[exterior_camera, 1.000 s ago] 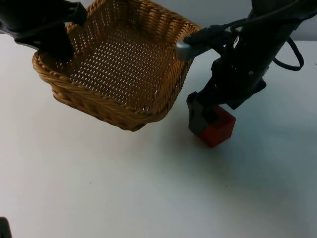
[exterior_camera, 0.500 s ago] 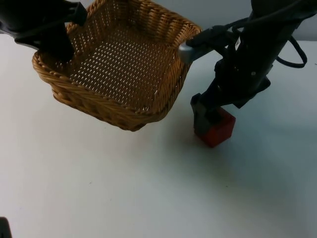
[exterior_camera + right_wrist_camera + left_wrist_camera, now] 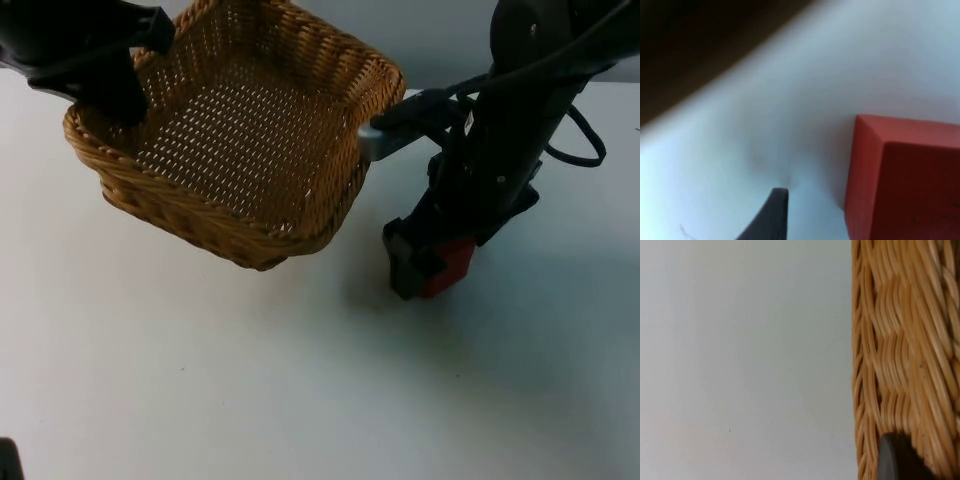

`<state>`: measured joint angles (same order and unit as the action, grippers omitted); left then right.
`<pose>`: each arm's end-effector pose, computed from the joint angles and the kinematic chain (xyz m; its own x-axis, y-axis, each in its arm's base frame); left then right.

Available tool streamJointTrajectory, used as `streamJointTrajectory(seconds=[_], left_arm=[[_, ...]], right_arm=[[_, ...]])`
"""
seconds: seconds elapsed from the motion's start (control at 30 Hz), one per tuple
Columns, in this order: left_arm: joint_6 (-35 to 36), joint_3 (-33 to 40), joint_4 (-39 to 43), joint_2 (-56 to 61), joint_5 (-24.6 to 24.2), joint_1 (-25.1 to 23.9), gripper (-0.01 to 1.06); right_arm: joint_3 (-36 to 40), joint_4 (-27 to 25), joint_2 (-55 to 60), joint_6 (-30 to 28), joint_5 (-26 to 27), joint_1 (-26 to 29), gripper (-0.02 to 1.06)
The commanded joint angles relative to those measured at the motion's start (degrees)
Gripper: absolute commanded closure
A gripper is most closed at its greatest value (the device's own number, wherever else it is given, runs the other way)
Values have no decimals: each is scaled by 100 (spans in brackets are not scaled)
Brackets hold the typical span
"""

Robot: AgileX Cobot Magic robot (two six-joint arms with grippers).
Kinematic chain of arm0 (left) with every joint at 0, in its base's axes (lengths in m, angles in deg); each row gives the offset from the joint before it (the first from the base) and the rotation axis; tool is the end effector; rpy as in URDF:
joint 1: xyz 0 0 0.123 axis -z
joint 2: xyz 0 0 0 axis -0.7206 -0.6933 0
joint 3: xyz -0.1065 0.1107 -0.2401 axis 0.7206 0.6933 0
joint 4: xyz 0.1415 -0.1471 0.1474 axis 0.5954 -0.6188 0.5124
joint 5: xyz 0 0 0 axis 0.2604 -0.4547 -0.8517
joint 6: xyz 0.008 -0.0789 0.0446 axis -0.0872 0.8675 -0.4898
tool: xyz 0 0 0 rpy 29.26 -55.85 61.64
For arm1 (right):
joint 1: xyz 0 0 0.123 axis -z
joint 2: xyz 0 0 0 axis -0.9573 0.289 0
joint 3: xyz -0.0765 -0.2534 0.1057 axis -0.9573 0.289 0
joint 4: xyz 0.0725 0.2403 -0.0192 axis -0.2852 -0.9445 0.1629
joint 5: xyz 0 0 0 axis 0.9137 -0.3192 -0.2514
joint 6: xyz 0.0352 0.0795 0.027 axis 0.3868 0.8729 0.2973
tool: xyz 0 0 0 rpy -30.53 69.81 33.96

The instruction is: Pick up the basket with the left hand and place the cube into the basket with the right hand.

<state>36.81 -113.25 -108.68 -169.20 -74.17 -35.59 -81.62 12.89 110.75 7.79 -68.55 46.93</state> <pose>0.3700 -0.0955 0.2231 -0.8658 0.2010 -0.4582 0.3382 0.9100 -0.2399 0.3749 0.1873 0.1046 -0.7169 -0.6732 -0.1812 -0.6799 0.7326 -0.0322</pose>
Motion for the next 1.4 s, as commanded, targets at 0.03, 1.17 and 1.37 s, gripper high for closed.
streamJointTrajectory(seconds=[0.03,1.17,1.37], left_arm=[[0,3,-183,83,109,-3,105],[0,3,-183,83,109,-3,105],[0,3,-183,83,109,-3,105]], right_arm=[[-23,15,-19,20,53,-19,4],[-3268,2023,-501,912,-2321,-19,104],[-3952,506,-501,802,-2134,-19,104]])
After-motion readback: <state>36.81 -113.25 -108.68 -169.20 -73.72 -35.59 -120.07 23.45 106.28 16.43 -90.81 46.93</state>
